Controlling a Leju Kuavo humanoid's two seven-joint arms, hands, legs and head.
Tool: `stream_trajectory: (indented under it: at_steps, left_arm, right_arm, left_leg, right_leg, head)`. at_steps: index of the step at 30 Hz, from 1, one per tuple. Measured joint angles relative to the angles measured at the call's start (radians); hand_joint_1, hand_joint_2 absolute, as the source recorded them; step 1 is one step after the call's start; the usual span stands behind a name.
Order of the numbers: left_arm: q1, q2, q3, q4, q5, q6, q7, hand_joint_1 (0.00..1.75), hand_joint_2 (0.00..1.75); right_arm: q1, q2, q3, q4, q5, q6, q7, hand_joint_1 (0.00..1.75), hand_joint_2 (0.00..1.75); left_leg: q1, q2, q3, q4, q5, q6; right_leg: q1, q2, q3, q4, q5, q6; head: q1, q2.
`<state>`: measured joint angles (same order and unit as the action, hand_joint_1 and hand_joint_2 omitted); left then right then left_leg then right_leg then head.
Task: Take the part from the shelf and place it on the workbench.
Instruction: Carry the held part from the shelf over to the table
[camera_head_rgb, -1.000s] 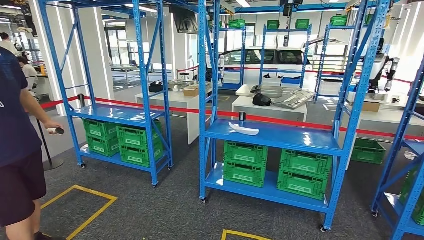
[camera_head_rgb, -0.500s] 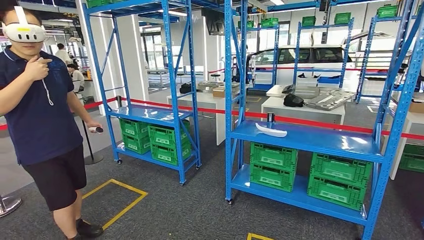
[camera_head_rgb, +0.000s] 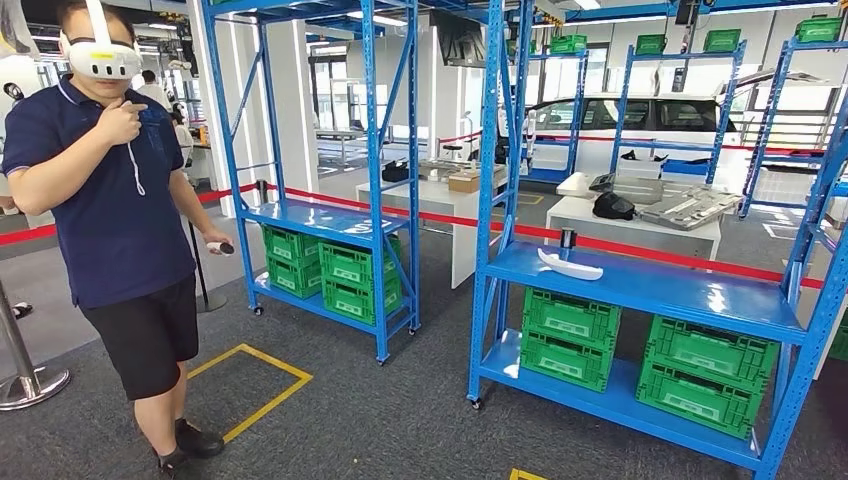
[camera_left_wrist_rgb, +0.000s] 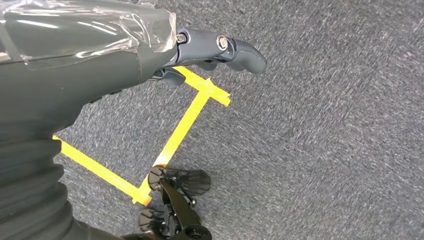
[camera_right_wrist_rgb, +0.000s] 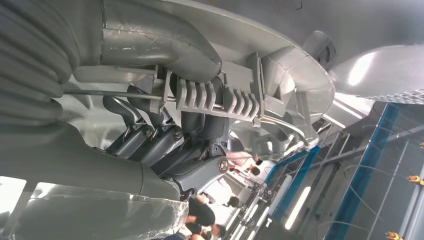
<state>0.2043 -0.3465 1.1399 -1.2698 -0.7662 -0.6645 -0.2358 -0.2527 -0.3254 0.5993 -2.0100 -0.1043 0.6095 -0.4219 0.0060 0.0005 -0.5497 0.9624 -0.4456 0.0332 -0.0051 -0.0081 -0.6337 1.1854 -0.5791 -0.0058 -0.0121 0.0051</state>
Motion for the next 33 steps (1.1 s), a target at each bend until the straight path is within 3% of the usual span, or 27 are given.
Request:
stream_trajectory:
  at_steps: [2,3,5,6,8,12,14,16,17,18,19,20,21,22,24,26,28,30,32,33]
  left_arm:
    - [-0.003,0.0,0.004,0.006,-0.001,0.0,0.0,0.0,1.75]
    - [-0.004,0.0,0.006,0.009,-0.001,0.0,0.0,0.0,1.75]
    - [-0.007,0.0,0.008,0.013,-0.002,0.0,-0.001,0.0,1.75]
    - [-0.009,0.0,0.01,0.015,-0.004,0.0,-0.002,0.0,1.75]
    - [-0.011,0.001,0.012,0.016,-0.011,-0.001,-0.008,0.0,1.75]
    - [-0.014,0.001,0.021,0.02,-0.019,-0.002,-0.017,0.0,1.75]
    - [-0.02,0.002,0.024,0.024,-0.021,0.0,-0.018,0.0,1.75]
    - [-0.027,0.001,0.027,0.031,-0.023,0.003,-0.018,0.0,1.75]
    - [-0.029,0.001,0.027,0.034,-0.024,0.004,-0.018,0.0,1.75]
    - [-0.029,0.001,0.028,0.038,-0.025,0.004,-0.018,0.0,1.75]
    - [-0.03,0.001,0.028,0.04,-0.026,0.005,-0.018,0.0,1.75]
    - [-0.03,0.001,0.028,0.042,-0.025,0.005,-0.018,0.0,1.75]
    - [-0.032,0.002,0.028,0.043,-0.024,0.005,-0.018,0.0,1.75]
    - [-0.034,0.002,0.028,0.043,-0.023,0.005,-0.018,0.0,1.75]
    - [-0.038,0.003,0.028,0.045,-0.021,0.006,-0.017,0.0,1.75]
    - [-0.038,0.002,0.03,0.046,-0.021,0.006,-0.017,0.0,1.75]
    - [-0.039,0.001,0.032,0.047,-0.021,0.006,-0.017,0.0,1.75]
    - [-0.043,0.0,0.032,0.048,-0.02,0.006,-0.017,0.0,1.75]
    - [-0.044,0.0,0.032,0.051,-0.02,0.006,-0.017,0.0,1.75]
    - [-0.044,0.0,0.032,0.053,-0.021,0.006,-0.017,0.0,1.75]
  right_arm:
    - [0.002,0.0,0.001,0.0,0.0,-0.001,0.001,1.68,1.75]
    - [0.002,0.0,0.002,0.0,0.0,-0.001,0.001,1.68,1.75]
    - [0.002,-0.001,0.004,0.0,0.001,-0.001,0.003,1.68,1.75]
    - [0.002,-0.001,0.005,0.0,0.001,-0.002,0.004,1.68,1.75]
    - [0.001,-0.001,0.006,-0.002,0.003,-0.006,0.007,1.68,1.75]
    - [0.0,-0.002,0.01,-0.005,0.018,-0.012,0.013,1.68,1.75]
    - [0.0,-0.002,0.014,-0.006,0.027,-0.017,0.014,1.68,1.75]
    - [0.001,-0.003,0.018,-0.007,0.033,-0.021,0.014,1.68,1.75]
    - [0.001,-0.003,0.02,-0.007,0.035,-0.022,0.014,1.68,1.75]
    - [0.002,-0.003,0.022,-0.007,0.036,-0.022,0.014,1.68,1.75]
    - [0.002,-0.003,0.023,-0.006,0.036,-0.023,0.014,1.68,1.75]
    - [0.001,-0.003,0.024,-0.007,0.036,-0.023,0.014,1.68,1.75]
    - [0.0,-0.003,0.025,-0.007,0.036,-0.023,0.013,1.68,1.75]
    - [-0.001,-0.002,0.025,-0.007,0.036,-0.023,0.012,1.68,1.75]
    - [-0.002,-0.002,0.025,-0.007,0.035,-0.022,0.01,1.68,1.75]
    - [-0.004,-0.001,0.025,-0.007,0.035,-0.02,0.008,1.68,1.75]
    - [-0.006,-0.001,0.025,-0.007,0.035,-0.02,0.008,1.68,1.75]
    - [-0.006,-0.002,0.025,-0.007,0.035,-0.02,0.007,1.68,1.75]
    - [-0.005,-0.004,0.025,-0.007,0.034,-0.02,0.007,1.68,1.75]
    - [-0.004,-0.004,0.025,-0.007,0.034,-0.02,0.007,1.68,1.75]
  left_leg:
    - [0.0,-0.006,-0.001,0.001,0.0,-0.001]
    - [0.001,-0.009,0.0,0.001,-0.001,-0.002]
    - [0.004,-0.017,0.002,0.007,-0.005,-0.008]
    - [0.003,-0.021,0.001,0.013,-0.009,-0.014]
    - [0.0,-0.026,-0.004,0.025,-0.017,-0.027]
    - [0.005,-0.024,-0.018,0.044,-0.031,-0.042]
    - [0.007,-0.013,-0.06,0.135,-0.084,-0.05]
    - [0.008,-0.006,-0.129,0.279,-0.147,-0.055]
    - [0.008,-0.004,-0.152,0.324,-0.158,-0.055]
    - [0.008,-0.003,-0.158,0.332,-0.15,-0.053]
    - [0.007,0.0,-0.142,0.295,-0.123,-0.05]
    - [0.005,0.011,-0.108,0.225,-0.087,-0.043]
    - [-0.001,0.034,-0.07,0.149,-0.058,-0.034]
    - [-0.006,0.055,-0.041,0.088,-0.038,-0.027]
    - [-0.016,0.077,-0.021,0.04,-0.031,-0.018]
    - [-0.015,0.054,-0.02,0.03,-0.021,-0.013]
    - [-0.008,0.029,-0.009,0.011,-0.005,-0.005]
    - [-0.004,0.003,-0.006,0.002,0.005,0.001]
    - [-0.004,-0.026,-0.009,0.004,0.006,0.002]
    - [-0.004,-0.041,-0.009,0.005,0.007,0.002]
  right_leg:
    - [-0.004,0.005,-0.055,0.107,-0.031,0.007]
    - [-0.007,0.005,-0.055,0.102,-0.02,0.017]
    - [-0.015,0.005,0.0,-0.023,0.041,0.04]
    - [-0.017,0.005,0.035,-0.097,0.07,0.046]
    - [-0.018,0.007,0.072,-0.178,0.099,0.038]
    - [-0.018,0.003,0.073,-0.182,0.103,0.008]
    - [-0.02,-0.005,0.074,-0.184,0.104,-0.001]
    - [-0.016,-0.017,0.074,-0.183,0.102,-0.007]
    - [-0.013,-0.024,0.075,-0.183,0.101,-0.008]
    - [-0.011,-0.032,0.075,-0.183,0.1,-0.009]
    - [-0.008,-0.039,0.077,-0.183,0.099,-0.01]
    - [-0.005,-0.047,0.079,-0.183,0.098,-0.011]
    - [-0.002,-0.054,0.081,-0.184,0.097,-0.012]
    - [0.001,-0.061,0.082,-0.184,0.096,-0.011]
    - [0.004,-0.076,0.082,-0.185,0.094,-0.006]
    - [0.005,-0.092,0.084,-0.187,0.092,0.003]
    - [0.004,-0.067,0.072,-0.155,0.07,0.007]
    - [0.0,-0.017,0.021,-0.042,0.017,0.002]
    - [-0.003,0.004,-0.042,0.087,-0.027,0.004]
    - [-0.004,0.006,-0.054,0.109,-0.029,0.011]
  head:
    - [0.002,0.0]
    - [0.002,0.0]
    - [0.004,0.0]
    - [0.004,0.0]
    - [0.005,0.0]
    - [0.001,0.0]
    - [-0.002,0.0]
    - [-0.004,0.0]
    - [-0.004,0.0]
    - [-0.004,0.0]
    - [-0.004,0.0]
    - [-0.004,0.0]
    - [-0.004,0.0]
    - [-0.003,0.0]
    - [-0.004,0.0]
    - [-0.005,0.0]
    - [-0.004,0.0]
    - [-0.001,0.0]
    - [0.001,0.0]
    - [0.002,0.0]
